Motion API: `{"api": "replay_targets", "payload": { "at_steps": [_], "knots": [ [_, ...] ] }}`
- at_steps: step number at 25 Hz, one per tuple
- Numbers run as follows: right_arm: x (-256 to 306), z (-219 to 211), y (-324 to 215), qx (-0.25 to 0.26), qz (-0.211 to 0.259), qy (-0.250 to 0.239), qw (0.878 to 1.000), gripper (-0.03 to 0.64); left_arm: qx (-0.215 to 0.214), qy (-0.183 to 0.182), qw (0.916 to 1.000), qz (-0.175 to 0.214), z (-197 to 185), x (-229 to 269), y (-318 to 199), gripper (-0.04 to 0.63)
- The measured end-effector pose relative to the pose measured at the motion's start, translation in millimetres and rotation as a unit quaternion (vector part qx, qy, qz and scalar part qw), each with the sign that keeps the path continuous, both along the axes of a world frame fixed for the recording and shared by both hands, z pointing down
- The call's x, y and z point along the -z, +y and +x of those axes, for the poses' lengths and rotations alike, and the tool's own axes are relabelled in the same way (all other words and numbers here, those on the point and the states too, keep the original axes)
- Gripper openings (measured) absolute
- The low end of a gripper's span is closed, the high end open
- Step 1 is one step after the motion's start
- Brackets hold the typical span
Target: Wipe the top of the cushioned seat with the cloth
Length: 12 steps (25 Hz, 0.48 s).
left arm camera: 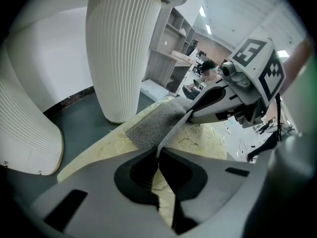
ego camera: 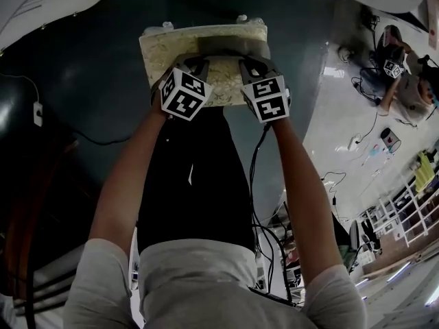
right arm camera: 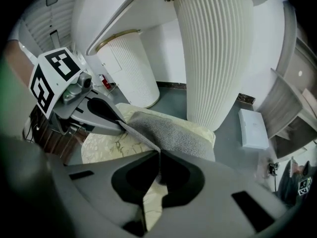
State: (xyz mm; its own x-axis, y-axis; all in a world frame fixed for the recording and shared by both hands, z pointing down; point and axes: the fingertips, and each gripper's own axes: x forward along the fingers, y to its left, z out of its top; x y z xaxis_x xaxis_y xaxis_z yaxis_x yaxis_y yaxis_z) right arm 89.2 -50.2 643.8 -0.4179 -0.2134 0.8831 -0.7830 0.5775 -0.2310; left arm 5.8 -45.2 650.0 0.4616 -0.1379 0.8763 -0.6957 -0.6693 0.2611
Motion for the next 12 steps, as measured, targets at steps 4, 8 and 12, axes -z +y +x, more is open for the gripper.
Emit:
{"api": "replay_targets", "payload": {
  "at_steps": [4, 8, 12],
  "knots": [
    [0, 1, 14, -0.012, 0.002, 0.001, 1.0, 0.018, 0.0, 0.005, 1.0, 0.003, 0, 0, 11, 0.021],
    [1, -2, 26, -0.029, 0.004, -0.002, 1.0, 0.018, -0.003, 0.009, 1.0, 0.0, -3, 1, 20, 0.021],
    [0, -2, 38, -0.033, 0.001, 0.0, 0.999, 0.018, -0.01, 0.011, 0.9999, -0.002, -2, 1, 29, 0.021]
  ]
}}
